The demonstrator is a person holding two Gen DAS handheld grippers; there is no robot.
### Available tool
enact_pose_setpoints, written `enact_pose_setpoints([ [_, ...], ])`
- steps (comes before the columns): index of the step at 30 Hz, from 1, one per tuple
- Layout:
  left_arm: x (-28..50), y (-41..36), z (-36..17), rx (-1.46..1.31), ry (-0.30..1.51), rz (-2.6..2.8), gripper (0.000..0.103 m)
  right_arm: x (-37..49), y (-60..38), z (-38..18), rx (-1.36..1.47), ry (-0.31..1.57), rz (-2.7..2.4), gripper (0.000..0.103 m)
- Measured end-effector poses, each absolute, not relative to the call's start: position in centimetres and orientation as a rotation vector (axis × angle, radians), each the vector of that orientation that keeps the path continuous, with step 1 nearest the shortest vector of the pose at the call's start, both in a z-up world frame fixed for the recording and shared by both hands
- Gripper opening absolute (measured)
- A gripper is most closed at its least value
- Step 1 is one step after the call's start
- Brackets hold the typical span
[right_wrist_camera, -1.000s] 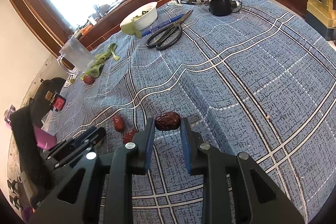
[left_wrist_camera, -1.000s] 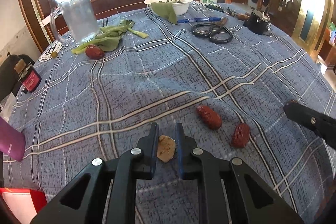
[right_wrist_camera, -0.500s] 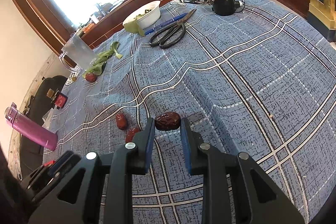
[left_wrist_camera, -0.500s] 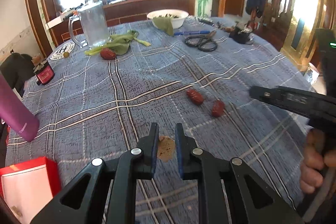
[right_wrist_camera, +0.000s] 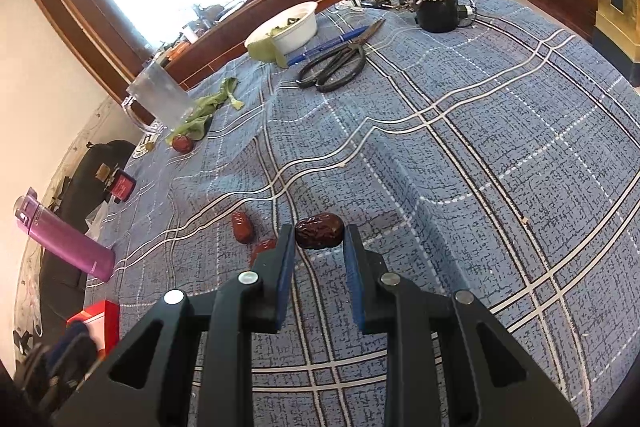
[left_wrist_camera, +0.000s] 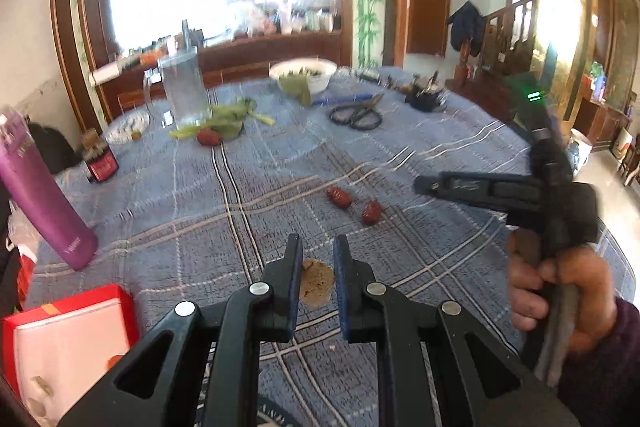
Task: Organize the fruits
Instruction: 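Carry the red date and yam slice over the tray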
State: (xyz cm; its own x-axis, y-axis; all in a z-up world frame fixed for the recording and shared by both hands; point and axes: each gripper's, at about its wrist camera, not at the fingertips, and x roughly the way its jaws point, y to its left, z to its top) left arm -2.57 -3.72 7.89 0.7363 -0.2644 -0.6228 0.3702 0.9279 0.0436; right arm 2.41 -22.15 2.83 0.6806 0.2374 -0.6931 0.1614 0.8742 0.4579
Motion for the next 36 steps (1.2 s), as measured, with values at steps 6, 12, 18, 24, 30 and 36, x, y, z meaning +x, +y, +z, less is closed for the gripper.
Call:
enact_pose_setpoints([
  [6,-6.7,-2.2,9.8,0.210,0.559,-0.363,0.014,1.9,-21.0,3.5,0.472,0.788,0.071,0.026],
  [12,-9.4,1.3,10.7,0.206,0.523,-0.291,0.014,1.6,-19.5,3.5,0.415,0.776,0.096,0.026],
  [18,-11.7,7.0,10.1,0.195,0.541,-0.154,0.014,0.1,-16.3,3.9,0.422,0.816,0.163,0.026],
  [24,-13.2,12.9,8.5,0.157,0.589,0.003,0.014,-3.7,-7.9,7.1,0.325,0.782,0.359,0.027],
  [30,-15.5,16.4,8.2,0.160,0.565,0.120,0.014,-8.5,0.0,9.5,0.231,0.729,0.564,0.027],
  [36,-17.3,18.8,7.5,0.128,0.565,0.150,0.014,-12.9,5.1,9.3,0.151,0.755,0.684,0.027],
])
